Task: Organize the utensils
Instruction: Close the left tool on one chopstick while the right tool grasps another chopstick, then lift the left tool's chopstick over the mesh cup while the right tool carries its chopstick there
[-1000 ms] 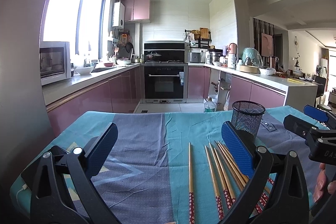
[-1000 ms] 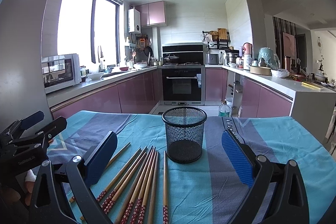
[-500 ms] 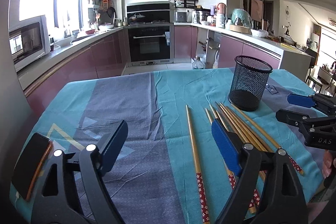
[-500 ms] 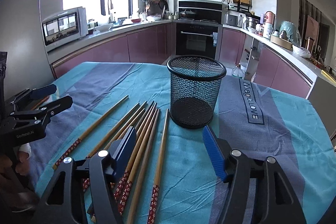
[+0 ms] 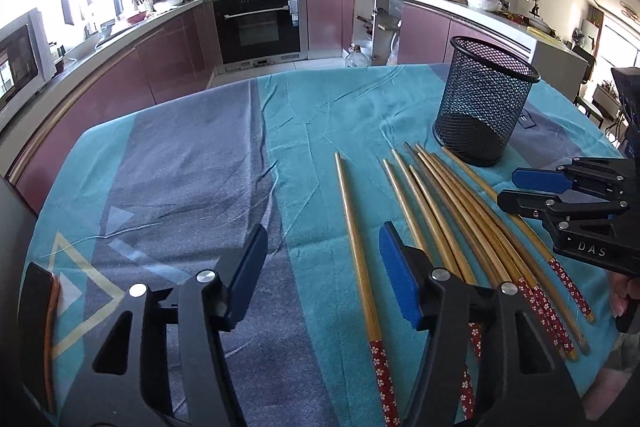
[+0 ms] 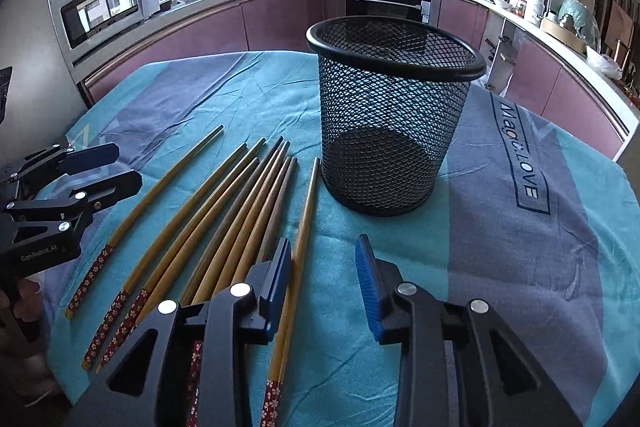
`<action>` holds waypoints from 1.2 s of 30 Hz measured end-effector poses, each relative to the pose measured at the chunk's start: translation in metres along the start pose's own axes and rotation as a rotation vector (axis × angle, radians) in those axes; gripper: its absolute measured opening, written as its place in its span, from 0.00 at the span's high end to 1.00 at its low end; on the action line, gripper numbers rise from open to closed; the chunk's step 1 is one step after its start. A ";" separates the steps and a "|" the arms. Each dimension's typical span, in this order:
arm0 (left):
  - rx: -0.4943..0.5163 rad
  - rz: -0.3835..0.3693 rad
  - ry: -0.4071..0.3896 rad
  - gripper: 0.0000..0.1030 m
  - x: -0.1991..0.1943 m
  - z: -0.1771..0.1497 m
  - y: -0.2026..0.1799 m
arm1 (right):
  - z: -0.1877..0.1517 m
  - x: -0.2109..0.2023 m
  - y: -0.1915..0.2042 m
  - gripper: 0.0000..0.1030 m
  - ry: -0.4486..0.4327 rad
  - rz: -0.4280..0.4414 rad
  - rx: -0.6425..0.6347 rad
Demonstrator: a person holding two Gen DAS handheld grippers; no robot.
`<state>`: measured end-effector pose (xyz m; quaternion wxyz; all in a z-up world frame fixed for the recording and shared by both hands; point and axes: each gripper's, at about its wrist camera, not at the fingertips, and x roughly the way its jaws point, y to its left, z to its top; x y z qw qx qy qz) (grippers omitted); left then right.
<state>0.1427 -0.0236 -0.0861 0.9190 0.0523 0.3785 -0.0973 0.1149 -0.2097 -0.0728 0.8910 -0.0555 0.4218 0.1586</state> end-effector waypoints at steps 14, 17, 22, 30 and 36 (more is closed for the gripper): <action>0.006 -0.070 0.108 0.77 0.055 0.017 -0.010 | 0.010 0.013 0.001 0.93 0.030 0.040 -0.028; -0.005 -0.084 0.109 0.91 0.060 0.019 -0.011 | 0.011 0.012 -0.001 0.95 0.025 0.054 -0.009; -0.039 -0.103 0.108 0.92 0.059 0.019 -0.009 | 0.010 -0.001 -0.009 0.95 -0.005 0.083 0.015; -0.064 -0.163 0.075 0.93 0.037 0.026 -0.001 | 0.016 -0.037 -0.013 0.95 -0.092 0.137 0.018; -0.079 -0.246 -0.009 0.93 -0.005 0.043 0.011 | 0.028 -0.074 -0.025 0.95 -0.206 0.176 0.053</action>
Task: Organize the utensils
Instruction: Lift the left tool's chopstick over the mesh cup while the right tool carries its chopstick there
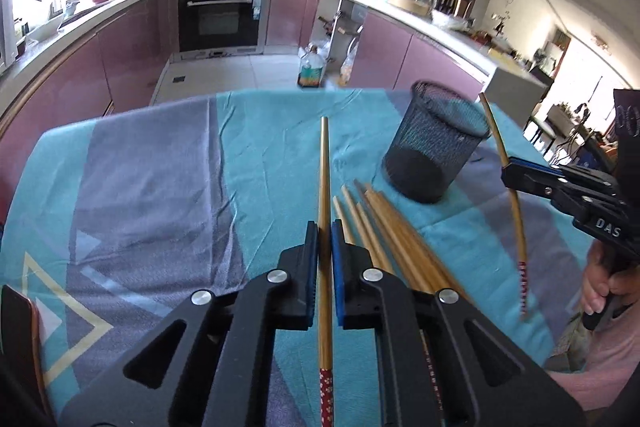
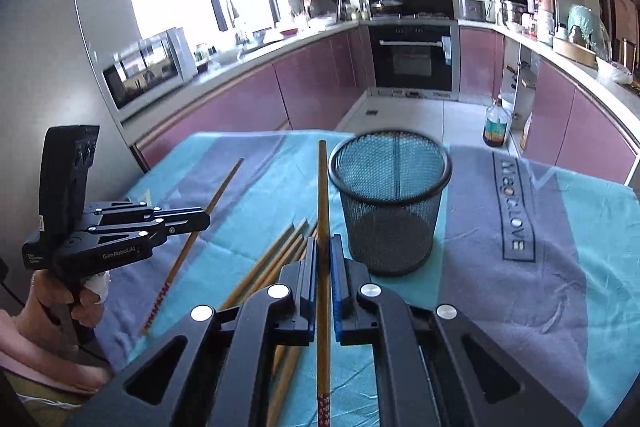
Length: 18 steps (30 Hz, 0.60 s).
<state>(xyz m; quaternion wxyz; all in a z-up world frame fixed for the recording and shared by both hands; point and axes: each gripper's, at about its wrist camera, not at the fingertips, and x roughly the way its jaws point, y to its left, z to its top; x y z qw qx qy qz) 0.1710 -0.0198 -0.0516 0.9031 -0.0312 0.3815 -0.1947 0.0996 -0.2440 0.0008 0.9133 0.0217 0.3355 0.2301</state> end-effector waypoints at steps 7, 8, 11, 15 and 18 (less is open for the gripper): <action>-0.009 -0.122 -0.129 0.93 -0.054 0.028 -0.003 | 0.023 -0.031 -0.005 0.95 -0.126 0.029 0.006; -0.009 -0.137 -0.150 0.93 -0.062 0.033 -0.004 | 0.025 -0.035 -0.006 0.95 -0.139 0.033 0.006; -0.012 -0.176 -0.216 0.93 -0.084 0.048 -0.010 | 0.038 -0.045 -0.010 0.95 -0.188 0.044 0.005; -0.008 -0.202 -0.291 0.93 -0.107 0.069 -0.018 | 0.057 -0.056 -0.014 0.95 -0.235 0.054 -0.001; -0.001 -0.220 -0.334 0.93 -0.116 0.088 -0.026 | 0.072 -0.063 -0.017 0.95 -0.264 0.057 -0.011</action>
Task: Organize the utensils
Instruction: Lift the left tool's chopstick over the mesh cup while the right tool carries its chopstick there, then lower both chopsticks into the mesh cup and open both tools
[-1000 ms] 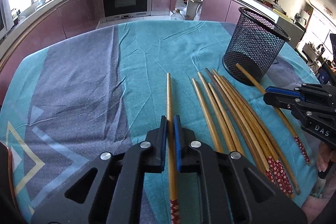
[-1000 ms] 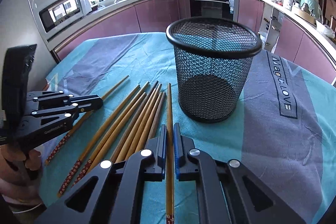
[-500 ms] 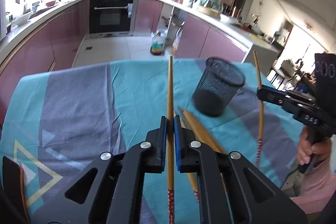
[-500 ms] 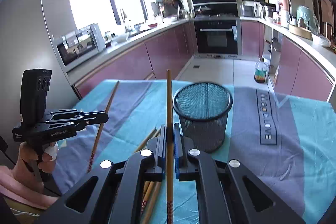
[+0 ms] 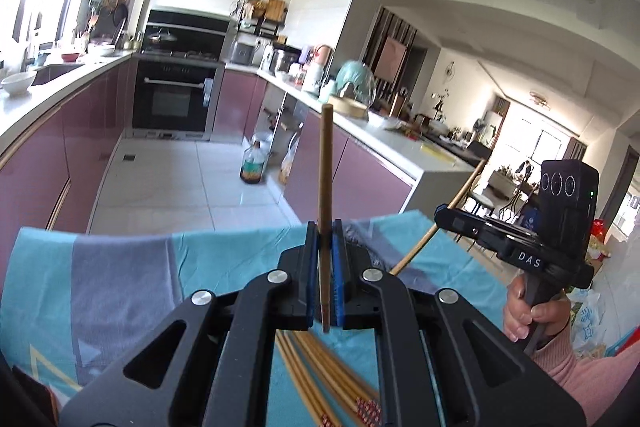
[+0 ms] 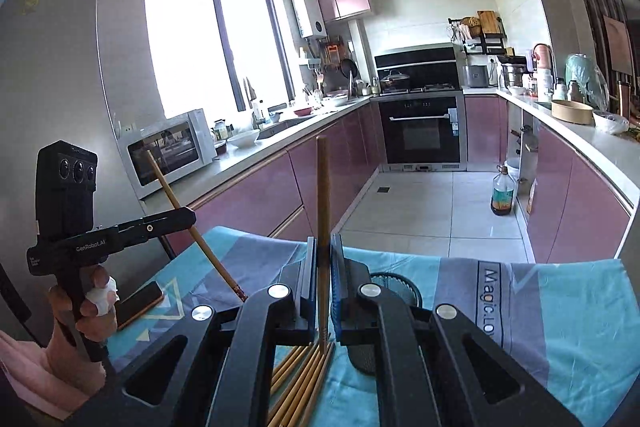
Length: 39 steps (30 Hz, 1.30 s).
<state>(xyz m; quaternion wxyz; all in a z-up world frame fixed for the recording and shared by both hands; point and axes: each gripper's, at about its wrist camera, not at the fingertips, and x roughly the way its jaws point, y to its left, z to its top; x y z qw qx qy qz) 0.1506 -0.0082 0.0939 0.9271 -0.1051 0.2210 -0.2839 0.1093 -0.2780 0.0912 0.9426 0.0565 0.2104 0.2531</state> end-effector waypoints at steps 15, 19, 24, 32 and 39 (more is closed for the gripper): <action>0.057 -0.064 0.006 0.93 0.068 0.064 -0.057 | 0.044 0.013 -0.030 0.95 -0.042 -0.050 -0.035; 0.064 -0.047 0.071 0.93 0.094 0.051 -0.066 | 0.030 0.037 -0.036 0.95 0.026 -0.061 -0.026; 0.060 -0.033 0.169 0.93 0.136 0.023 -0.064 | 0.013 0.062 -0.045 0.95 0.119 -0.060 -0.001; 0.055 -0.017 0.244 0.93 0.178 -0.005 -0.044 | 0.002 0.093 -0.052 0.95 0.239 -0.071 0.022; 0.046 0.010 0.261 0.92 0.193 -0.005 -0.022 | 0.006 0.107 -0.056 0.93 0.255 -0.101 0.046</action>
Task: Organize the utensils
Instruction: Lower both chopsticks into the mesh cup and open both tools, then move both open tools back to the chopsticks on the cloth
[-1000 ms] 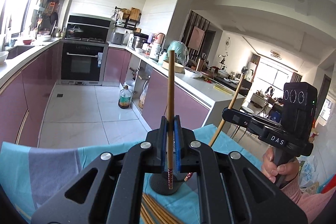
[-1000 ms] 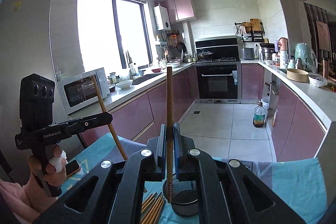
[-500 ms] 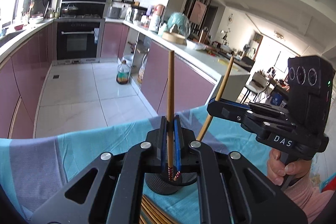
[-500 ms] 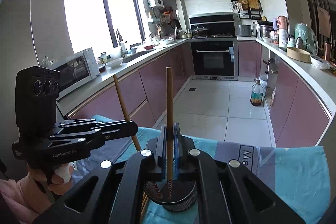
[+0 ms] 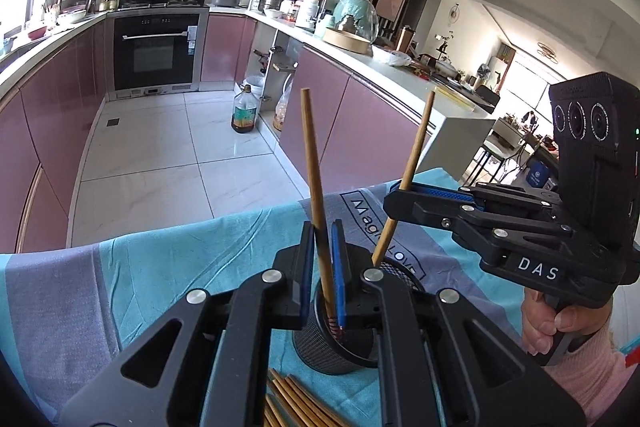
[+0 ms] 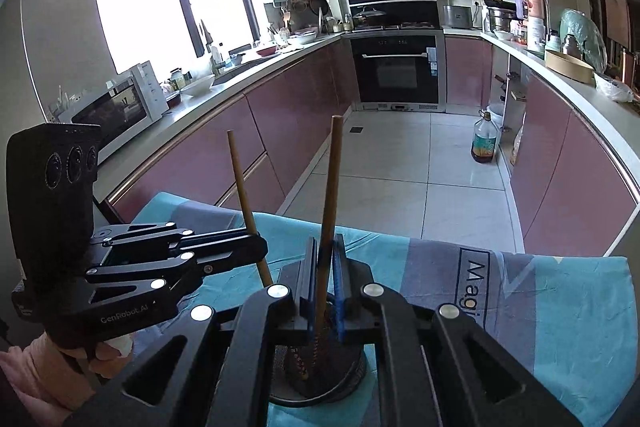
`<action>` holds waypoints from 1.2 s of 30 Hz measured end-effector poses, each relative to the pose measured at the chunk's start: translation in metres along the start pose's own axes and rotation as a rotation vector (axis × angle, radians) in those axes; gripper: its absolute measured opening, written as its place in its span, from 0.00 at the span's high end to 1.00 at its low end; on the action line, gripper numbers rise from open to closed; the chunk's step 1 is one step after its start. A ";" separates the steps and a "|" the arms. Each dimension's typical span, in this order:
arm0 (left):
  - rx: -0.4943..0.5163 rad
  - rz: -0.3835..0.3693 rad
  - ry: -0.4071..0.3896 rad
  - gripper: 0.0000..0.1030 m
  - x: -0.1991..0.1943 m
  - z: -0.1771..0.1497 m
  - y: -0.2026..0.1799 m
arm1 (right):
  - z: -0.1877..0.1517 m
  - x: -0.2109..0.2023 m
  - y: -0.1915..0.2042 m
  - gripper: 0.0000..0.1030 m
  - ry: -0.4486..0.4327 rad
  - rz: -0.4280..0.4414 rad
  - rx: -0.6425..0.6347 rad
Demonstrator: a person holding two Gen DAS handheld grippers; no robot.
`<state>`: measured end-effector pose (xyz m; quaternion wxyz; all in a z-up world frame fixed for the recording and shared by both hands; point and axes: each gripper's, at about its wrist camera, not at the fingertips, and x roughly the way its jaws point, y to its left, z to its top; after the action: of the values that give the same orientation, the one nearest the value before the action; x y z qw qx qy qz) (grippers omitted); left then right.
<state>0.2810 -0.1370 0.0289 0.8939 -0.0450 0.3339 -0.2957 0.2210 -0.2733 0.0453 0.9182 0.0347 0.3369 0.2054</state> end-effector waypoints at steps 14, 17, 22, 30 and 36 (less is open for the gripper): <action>-0.002 0.075 -0.065 0.68 -0.018 -0.007 0.009 | -0.001 -0.003 -0.009 0.66 -0.053 -0.053 0.050; 0.001 0.105 -0.089 0.58 -0.032 -0.015 0.011 | -0.004 -0.014 -0.012 0.63 -0.084 -0.081 0.058; 0.022 0.155 -0.108 0.52 -0.057 -0.032 0.018 | -0.014 -0.047 -0.010 0.60 -0.162 -0.089 0.058; 0.030 0.209 -0.042 0.49 -0.079 -0.091 0.035 | -0.067 -0.056 0.029 0.58 -0.086 0.026 -0.034; 0.008 0.231 0.043 0.48 -0.077 -0.133 0.045 | -0.113 -0.011 0.043 0.58 0.092 0.073 -0.014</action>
<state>0.1744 -0.0417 -0.0420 0.9147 0.0036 0.3551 -0.1929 0.1268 -0.2466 -0.0261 0.8939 0.0310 0.3759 0.2423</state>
